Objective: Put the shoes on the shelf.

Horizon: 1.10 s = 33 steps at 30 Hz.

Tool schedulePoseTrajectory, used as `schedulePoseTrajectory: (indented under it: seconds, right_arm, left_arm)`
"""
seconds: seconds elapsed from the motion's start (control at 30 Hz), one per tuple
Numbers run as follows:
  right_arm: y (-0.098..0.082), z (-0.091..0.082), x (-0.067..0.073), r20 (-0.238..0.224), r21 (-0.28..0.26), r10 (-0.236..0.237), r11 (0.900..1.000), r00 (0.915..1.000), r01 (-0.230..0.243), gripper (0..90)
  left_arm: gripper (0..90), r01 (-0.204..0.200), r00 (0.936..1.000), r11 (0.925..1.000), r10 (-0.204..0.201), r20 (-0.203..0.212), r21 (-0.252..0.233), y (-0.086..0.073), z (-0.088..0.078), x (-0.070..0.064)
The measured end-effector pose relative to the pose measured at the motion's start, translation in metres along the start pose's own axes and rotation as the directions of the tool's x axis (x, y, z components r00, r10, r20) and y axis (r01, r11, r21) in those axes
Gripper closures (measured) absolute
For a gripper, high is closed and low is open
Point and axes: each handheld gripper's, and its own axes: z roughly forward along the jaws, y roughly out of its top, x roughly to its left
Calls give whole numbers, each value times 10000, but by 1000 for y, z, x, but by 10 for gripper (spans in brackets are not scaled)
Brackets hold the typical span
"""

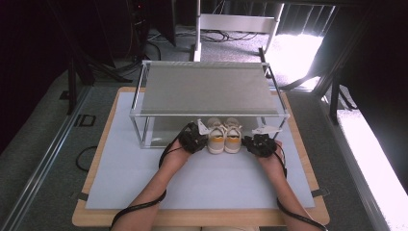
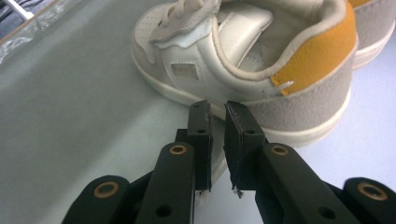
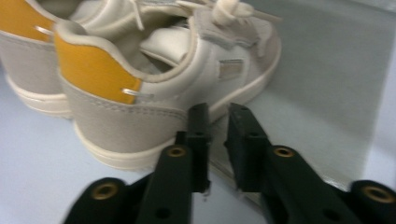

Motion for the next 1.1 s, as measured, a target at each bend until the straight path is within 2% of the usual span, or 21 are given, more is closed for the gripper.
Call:
schedulePoseTrajectory:
  seconds: [0.1,0.17,0.33,0.43,0.47,0.5,0.57,0.63,0.7,0.77,0.83,1.03,1.1]
  right_arm:
    - [-4,-8,0,-109,-294,205,9994,9997,-209,762]
    - [-6,-15,4,-234,-453,210,9987,9995,-220,771]
    - [-13,-28,23,-585,-609,-193,9980,9981,158,740]
    - [-13,-32,32,-638,-685,-188,9976,9978,144,747]
    - [-12,-31,34,-519,-606,-180,9981,9985,148,747]
    - [-11,-30,36,-390,-525,-102,9986,9992,82,745]
    - [-10,-26,37,-471,-465,165,9987,9988,-187,705]
    - [-9,-22,37,-552,-494,269,9983,9981,-297,700]
    - [-8,-21,37,-467,-487,223,9985,9987,-246,700]
    - [-7,-20,38,-405,-447,248,9986,9989,-267,700]
    - [-6,-19,37,-241,-421,251,9988,9994,-261,700]
    - [2,-7,35,-96,-382,413,9984,9991,-417,700]
    - [5,-3,36,59,-358,383,9986,9992,-381,700]
  left_arm:
    - [793,212,9995,9991,-204,230,-368,-7,-10,-4]
    - [793,192,9992,9985,-174,353,-512,-11,-17,-10]
    - [763,-104,9965,9970,166,817,-762,-15,-30,-28]
    - [763,2,9944,9953,101,1054,-972,-14,-32,-35]
    - [763,33,9945,9954,68,1047,-959,-13,-30,-36]
    - [763,80,9946,9953,21,1040,-961,-12,-28,-36]
    - [763,292,9925,9948,-173,1210,-973,-11,-24,-37]
    - [763,273,9931,9951,-162,1163,-948,-9,-20,-38]
    - [763,173,9954,9953,-82,951,-951,-8,-16,-39]
    - [764,129,9959,9953,-42,906,-960,-6,-11,-38]
    - [766,118,9958,9953,-30,917,-960,-4,-9,-36]
    - [767,-100,9986,9972,138,518,-746,0,-1,-26]
    - [766,-31,9989,9979,62,474,-654,2,2,-23]
